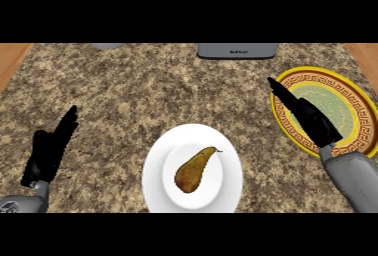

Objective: Pick the pear from the plate and place it in the plate

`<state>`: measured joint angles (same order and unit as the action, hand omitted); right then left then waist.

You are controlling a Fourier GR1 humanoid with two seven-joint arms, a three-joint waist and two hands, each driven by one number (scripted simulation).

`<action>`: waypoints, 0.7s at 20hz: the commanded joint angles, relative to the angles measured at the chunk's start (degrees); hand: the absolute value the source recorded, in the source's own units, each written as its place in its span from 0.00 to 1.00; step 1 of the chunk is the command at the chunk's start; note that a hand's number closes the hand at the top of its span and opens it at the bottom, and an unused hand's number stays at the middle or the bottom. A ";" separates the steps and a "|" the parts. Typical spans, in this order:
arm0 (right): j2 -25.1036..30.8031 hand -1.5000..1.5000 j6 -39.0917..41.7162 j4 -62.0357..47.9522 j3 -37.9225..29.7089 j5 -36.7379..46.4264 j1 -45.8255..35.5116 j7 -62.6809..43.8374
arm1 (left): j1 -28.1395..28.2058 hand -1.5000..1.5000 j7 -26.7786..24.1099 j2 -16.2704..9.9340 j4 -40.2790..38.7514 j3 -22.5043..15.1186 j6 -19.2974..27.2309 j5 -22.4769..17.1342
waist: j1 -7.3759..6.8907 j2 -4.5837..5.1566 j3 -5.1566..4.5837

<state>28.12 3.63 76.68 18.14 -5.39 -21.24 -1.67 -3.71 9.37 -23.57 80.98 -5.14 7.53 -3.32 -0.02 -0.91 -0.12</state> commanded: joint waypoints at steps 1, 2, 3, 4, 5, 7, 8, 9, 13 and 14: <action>-6.03 1.00 -5.73 7.12 1.57 3.18 0.15 -8.90 | -0.28 0.50 -2.17 0.32 -1.89 2.64 -1.57 -0.80 | 0.11 0.79 0.08; -8.63 1.00 -10.10 9.77 3.79 4.35 -0.76 -15.48 | 2.40 0.50 -0.73 0.56 1.35 2.34 0.01 -1.19 | -0.07 0.55 0.04; -11.95 1.00 -13.39 8.86 4.94 5.52 -3.01 -19.56 | 0.80 0.50 -1.01 5.00 -0.62 0.13 3.45 0.40 | 0.08 0.59 -0.02; -15.67 1.00 -17.83 9.57 6.69 7.84 -4.74 -23.54 | -0.74 0.50 -0.62 5.20 -0.54 -0.03 4.78 1.47 | 0.13 0.45 -0.08; -20.90 1.00 -21.96 7.43 9.37 10.37 -5.20 -24.49 | -1.22 0.50 0.29 6.29 -0.93 -0.11 5.16 0.85 | -0.53 0.58 -0.12; 0.26 1.00 -9.19 1.95 15.11 23.53 -8.37 -21.77 | -0.71 0.50 0.78 5.13 -0.31 -0.48 2.58 -0.35 | -2.09 -0.88 -3.11; 3.19 1.00 -9.51 1.36 16.66 28.49 -9.84 -22.52 | -0.36 0.50 0.82 5.60 -0.56 -0.60 2.71 -0.50 | -1.72 -1.21 -2.71; 4.59 1.00 -9.23 0.88 19.41 32.85 -10.83 -24.09 | -0.40 0.50 1.38 6.40 -0.92 -0.89 3.08 -0.60 | -1.43 -1.09 -2.19; -10.45 1.00 -28.86 7.51 19.11 40.30 -6.01 -37.35 | 0.96 0.50 2.13 9.10 0.37 -0.66 5.34 -1.41 | 1.60 -0.55 0.00; -13.37 1.00 -33.09 8.02 16.14 37.98 -3.55 -37.90 | 1.63 0.50 1.25 9.50 -0.80 -0.76 6.26 -0.59 | 2.46 -0.33 0.11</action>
<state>21.93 -17.28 81.72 35.49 28.18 -28.51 -32.60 -3.20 10.74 -15.96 80.64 -5.82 11.90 -4.10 0.43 -1.49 -0.76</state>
